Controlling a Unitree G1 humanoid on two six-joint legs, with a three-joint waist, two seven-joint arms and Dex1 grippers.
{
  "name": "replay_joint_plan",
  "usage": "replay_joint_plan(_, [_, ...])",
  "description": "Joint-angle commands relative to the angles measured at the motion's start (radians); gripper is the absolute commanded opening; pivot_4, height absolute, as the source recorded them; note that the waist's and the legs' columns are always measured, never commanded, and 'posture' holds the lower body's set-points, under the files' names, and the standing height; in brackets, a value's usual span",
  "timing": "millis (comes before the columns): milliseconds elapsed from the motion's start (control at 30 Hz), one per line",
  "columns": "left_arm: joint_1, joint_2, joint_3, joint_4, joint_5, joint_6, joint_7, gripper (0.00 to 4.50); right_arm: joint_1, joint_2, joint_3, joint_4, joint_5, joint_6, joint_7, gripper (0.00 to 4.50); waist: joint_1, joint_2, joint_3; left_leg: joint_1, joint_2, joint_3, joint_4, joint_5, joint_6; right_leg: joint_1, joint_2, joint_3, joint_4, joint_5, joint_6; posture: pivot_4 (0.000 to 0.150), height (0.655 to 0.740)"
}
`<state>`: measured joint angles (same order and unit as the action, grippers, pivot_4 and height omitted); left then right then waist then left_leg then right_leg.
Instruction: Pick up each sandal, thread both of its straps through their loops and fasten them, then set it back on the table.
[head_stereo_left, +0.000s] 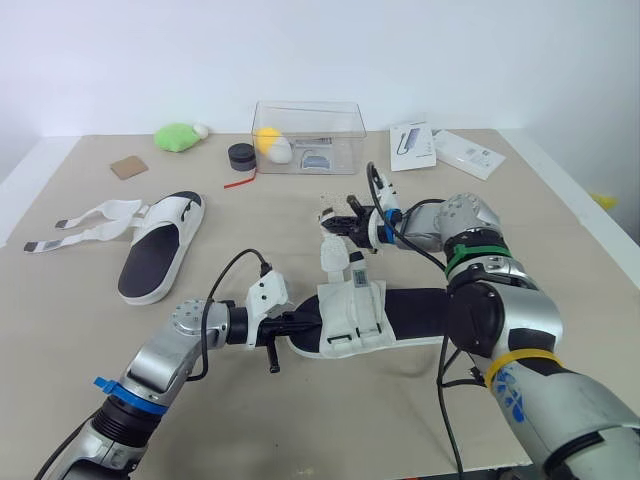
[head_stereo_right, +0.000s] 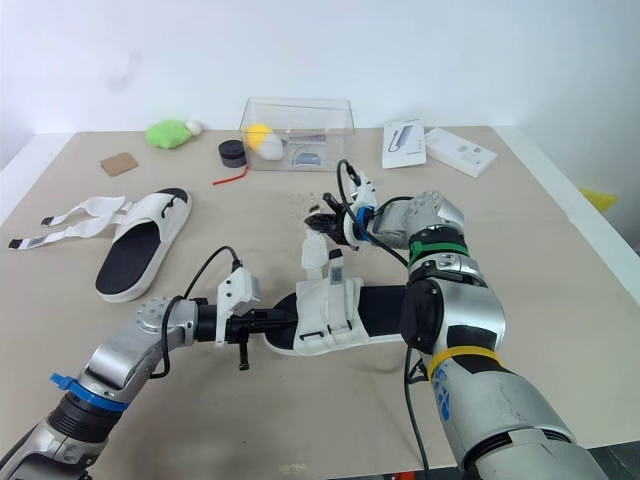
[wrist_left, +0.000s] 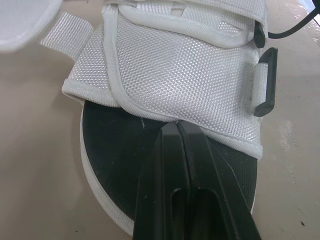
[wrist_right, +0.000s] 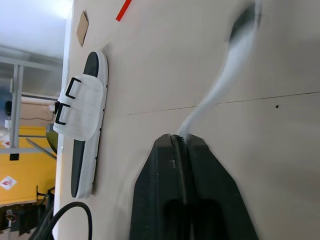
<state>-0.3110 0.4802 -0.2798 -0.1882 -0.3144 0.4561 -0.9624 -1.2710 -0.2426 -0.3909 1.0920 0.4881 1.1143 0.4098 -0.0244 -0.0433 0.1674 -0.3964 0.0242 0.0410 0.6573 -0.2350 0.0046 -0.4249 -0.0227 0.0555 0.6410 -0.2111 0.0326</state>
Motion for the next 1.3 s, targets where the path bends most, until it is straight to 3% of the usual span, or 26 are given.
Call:
replay_joint_plan(33, [0.014,-0.002,-0.010,0.020,0.027,0.013,0.031,0.00,0.014,0.000,0.109,-0.111,-0.037,-0.031,0.125,0.02,0.000,0.000,0.000,0.000,0.000,0.000,0.000,0.000,0.000,0.000,0.000,0.000,0.000,0.000,0.000,0.150,0.7400])
replay_joint_plan(167, [0.014,0.002,-0.008,0.025,0.027,0.010,0.027,0.00,0.182,-0.029,0.320,-0.497,-0.047,-0.152,0.378,0.02,0.001,0.000,0.000,-0.001,0.000,-0.001,0.000,0.000,0.000,0.000,0.000,-0.001,-0.001,0.000,0.001,0.150,0.7400])
replay_joint_plan(267, [0.014,0.004,-0.007,0.024,0.027,0.010,0.025,0.00,0.310,-0.068,0.394,-0.759,-0.028,-0.217,0.480,0.02,0.001,0.001,0.000,-0.003,0.000,-0.003,0.000,0.000,0.000,-0.001,0.000,-0.003,-0.002,0.000,0.001,0.150,0.7400])
replay_joint_plan(367, [0.018,0.009,-0.006,0.021,0.026,0.011,0.023,0.00,0.497,-0.104,0.420,-1.059,-0.026,-0.470,0.605,0.02,0.003,0.002,0.000,-0.003,0.000,-0.003,0.000,0.000,0.000,-0.001,0.000,-0.004,-0.002,0.000,0.001,0.150,0.7400])
replay_joint_plan(433, [0.020,0.011,-0.006,0.019,0.025,0.011,0.022,0.00,0.579,-0.136,0.454,-1.139,-0.059,-0.600,0.662,0.02,0.002,0.002,0.000,-0.004,0.001,-0.005,-0.001,0.000,-0.001,0.000,0.000,-0.007,-0.003,-0.001,0.001,0.150,0.7400])
replay_joint_plan(667, [0.024,0.015,-0.007,0.017,0.024,0.010,0.020,0.00,0.774,-0.219,0.553,-1.050,-0.283,-1.482,0.842,0.02,0.001,0.002,0.000,-0.001,0.001,-0.003,-0.001,0.000,0.000,0.000,0.000,-0.006,-0.004,0.000,0.000,0.150,0.7400])
replay_joint_plan(867, [0.023,0.019,-0.010,0.015,0.023,0.012,0.015,0.00,0.729,-0.243,0.631,-0.853,-0.265,-2.094,0.977,0.02,0.001,0.002,0.000,0.001,0.002,-0.002,-0.001,0.000,0.000,0.002,0.001,-0.005,-0.004,-0.002,-0.004,0.150,0.7400])
replay_joint_plan(1000, [0.023,0.025,-0.011,0.013,0.022,0.013,0.010,0.00,0.681,-0.335,0.785,-0.768,-0.274,-2.460,1.001,0.02,0.001,0.002,0.000,0.004,0.002,0.000,-0.001,0.000,0.000,0.004,0.001,-0.002,-0.004,-0.002,-0.006,0.150,0.7400])
replay_joint_plan(1067, [0.025,0.026,-0.011,0.011,0.022,0.015,0.009,0.00,0.668,-0.379,0.843,-0.743,-0.303,-2.579,0.956,0.02,0.001,0.002,0.000,0.004,0.002,0.001,-0.002,0.000,0.000,0.004,0.000,-0.001,-0.004,-0.003,-0.006,0.150,0.7400])
replay_joint_plan(1167, [0.026,0.025,-0.013,0.008,0.022,0.018,0.008,0.00,0.679,-0.438,0.885,-0.742,-0.337,-2.608,0.891,0.02,0.002,0.002,0.000,0.005,0.002,0.000,-0.004,0.000,0.000,0.004,0.000,-0.001,-0.004,-0.004,-0.008,0.150,0.7400])
replay_joint_plan(1300, [0.030,0.022,-0.016,0.000,0.019,0.023,0.011,0.00,0.711,-0.506,0.900,-0.807,-0.335,-2.527,0.800,1.51,0.003,0.001,0.000,0.005,0.003,-0.001,-0.005,-0.002,0.000,0.004,0.000,-0.001,-0.003,-0.004,-0.015,0.150,0.7400])
